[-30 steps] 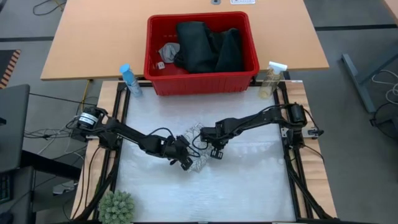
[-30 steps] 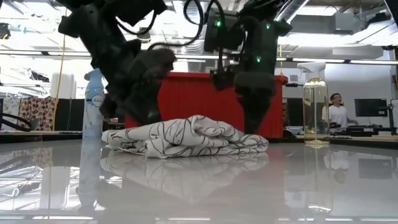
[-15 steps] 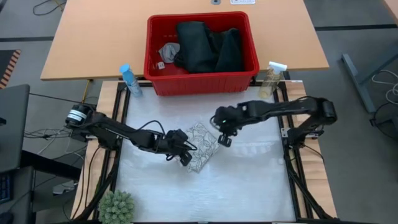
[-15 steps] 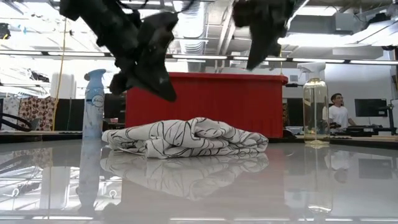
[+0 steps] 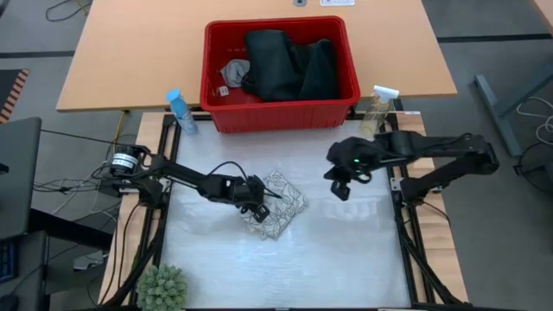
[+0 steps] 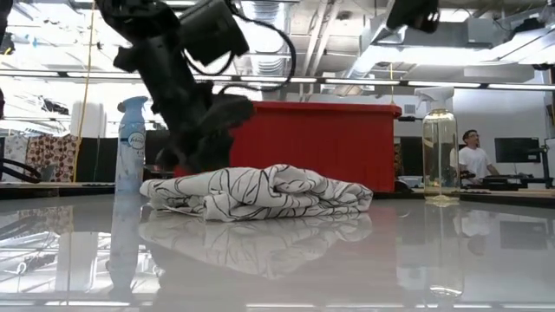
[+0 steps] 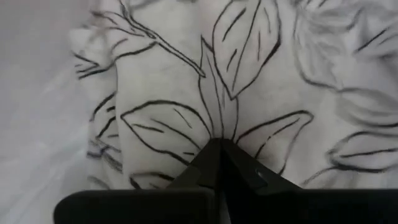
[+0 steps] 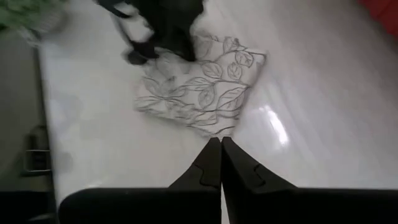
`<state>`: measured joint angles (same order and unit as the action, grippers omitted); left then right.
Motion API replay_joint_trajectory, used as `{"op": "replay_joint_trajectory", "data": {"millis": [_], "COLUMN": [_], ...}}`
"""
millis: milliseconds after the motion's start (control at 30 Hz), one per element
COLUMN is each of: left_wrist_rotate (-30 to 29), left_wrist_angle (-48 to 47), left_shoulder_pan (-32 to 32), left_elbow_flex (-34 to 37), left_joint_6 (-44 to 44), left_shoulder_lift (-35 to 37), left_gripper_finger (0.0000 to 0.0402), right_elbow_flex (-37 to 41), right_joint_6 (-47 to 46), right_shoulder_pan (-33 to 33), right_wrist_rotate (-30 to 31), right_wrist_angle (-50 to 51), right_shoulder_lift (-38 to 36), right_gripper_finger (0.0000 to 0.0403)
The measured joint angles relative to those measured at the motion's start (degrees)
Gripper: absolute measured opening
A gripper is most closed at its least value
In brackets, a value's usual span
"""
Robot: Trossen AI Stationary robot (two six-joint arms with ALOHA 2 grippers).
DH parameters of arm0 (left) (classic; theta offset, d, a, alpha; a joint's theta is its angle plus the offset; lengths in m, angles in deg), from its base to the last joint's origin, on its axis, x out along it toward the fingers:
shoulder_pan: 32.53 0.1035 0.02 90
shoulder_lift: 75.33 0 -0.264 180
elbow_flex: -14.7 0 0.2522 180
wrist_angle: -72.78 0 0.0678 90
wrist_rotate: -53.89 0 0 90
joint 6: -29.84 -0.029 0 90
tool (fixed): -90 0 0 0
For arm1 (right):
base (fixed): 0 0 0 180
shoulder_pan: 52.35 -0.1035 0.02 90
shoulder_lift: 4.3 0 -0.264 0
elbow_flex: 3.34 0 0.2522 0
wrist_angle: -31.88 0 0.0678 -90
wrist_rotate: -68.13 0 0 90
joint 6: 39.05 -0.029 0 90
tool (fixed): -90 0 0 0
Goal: Fold laundry
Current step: Fold the white-patterned shirt
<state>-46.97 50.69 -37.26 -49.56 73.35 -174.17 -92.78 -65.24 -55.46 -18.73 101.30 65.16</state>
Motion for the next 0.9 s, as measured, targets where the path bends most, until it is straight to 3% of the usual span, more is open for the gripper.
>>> {"op": "replay_joint_trajectory", "data": {"millis": [233, 400, 467, 567, 633, 733, 900], "left_wrist_rotate": [5.4, 10.5, 13.9, 17.4, 20.0, 22.5, 15.6], "left_wrist_angle": [7.4, 18.6, 22.0, 20.0, 15.7, 1.7, -30.1], "left_shoulder_pan": [-0.5, -2.3, -2.5, -2.3, -1.7, -1.2, -1.8], "left_elbow_flex": [-0.1, -0.7, -2.8, -6.5, -9.8, -16.2, -29.3], "left_joint_6": [6.2, 17.5, 17.3, 15.7, 12.9, 6.3, -6.6], "left_shoulder_lift": [-3.4, -3.7, -3.6, -2.2, -0.4, 4.1, 13.2], "left_gripper_finger": [0.0000, 0.0000, 0.0000, 0.0000, 0.0000, 0.0000, 0.0000], "right_elbow_flex": [0.0, 0.0, 0.0, 0.0, 0.0, 0.2, 5.4], "right_joint_6": [-4.2, -5.9, -5.9, -6.0, -6.3, -6.4, -5.2], "right_shoulder_pan": [-3.6, -4.6, -5.2, -6.4, -7.3, -9.0, -12.4], "right_wrist_rotate": [4.3, 4.7, 4.7, 7.4, 9.2, 10.3, 10.1], "right_wrist_angle": [1.1, 1.9, 2.2, 2.2, 2.2, 1.0, -16.0], "right_shoulder_lift": [-5.1, -5.5, -4.9, -3.4, -1.7, 1.9, 9.4], "right_gripper_finger": [0.0028, 0.0028, 0.0027, 0.0027, 0.0024, 0.0017, 0.0015]}}
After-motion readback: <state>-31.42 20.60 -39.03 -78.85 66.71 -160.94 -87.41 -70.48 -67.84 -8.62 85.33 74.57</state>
